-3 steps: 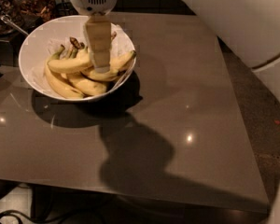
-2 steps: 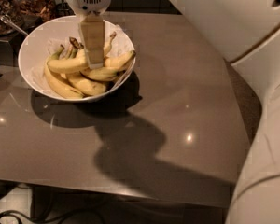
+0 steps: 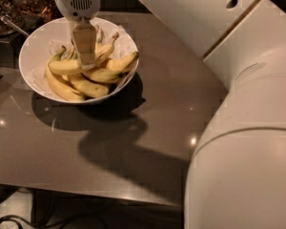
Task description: Pick banana from white bowl
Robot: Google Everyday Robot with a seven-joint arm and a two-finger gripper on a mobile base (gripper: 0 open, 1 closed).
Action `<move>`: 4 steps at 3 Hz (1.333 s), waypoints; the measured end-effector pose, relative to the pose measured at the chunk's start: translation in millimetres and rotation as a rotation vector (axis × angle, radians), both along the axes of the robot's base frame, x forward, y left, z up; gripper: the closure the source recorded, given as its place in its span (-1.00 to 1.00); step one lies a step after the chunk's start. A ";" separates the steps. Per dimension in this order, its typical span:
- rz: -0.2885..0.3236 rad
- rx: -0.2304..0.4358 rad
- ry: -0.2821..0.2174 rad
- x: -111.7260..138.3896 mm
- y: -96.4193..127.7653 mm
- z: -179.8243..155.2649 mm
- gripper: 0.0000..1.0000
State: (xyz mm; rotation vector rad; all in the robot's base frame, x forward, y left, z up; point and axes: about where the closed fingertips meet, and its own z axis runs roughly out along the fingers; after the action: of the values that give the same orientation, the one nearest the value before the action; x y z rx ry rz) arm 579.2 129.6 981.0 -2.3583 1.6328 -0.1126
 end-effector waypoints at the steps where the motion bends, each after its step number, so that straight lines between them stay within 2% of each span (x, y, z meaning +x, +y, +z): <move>1: 0.007 -0.010 0.025 8.1 11.0 -12.7 -0.36; 3: -0.011 -0.016 0.094 14.7 15.5 -41.1 -0.20; 4: -0.029 -0.017 0.132 13.8 12.2 -54.6 -0.20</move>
Offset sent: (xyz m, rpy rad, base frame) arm -0.0007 -0.0064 -0.0435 -0.1306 0.1725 -0.0095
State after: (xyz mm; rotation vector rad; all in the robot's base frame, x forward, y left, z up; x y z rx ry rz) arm 593.0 141.8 926.5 -2.4007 1.7326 0.0240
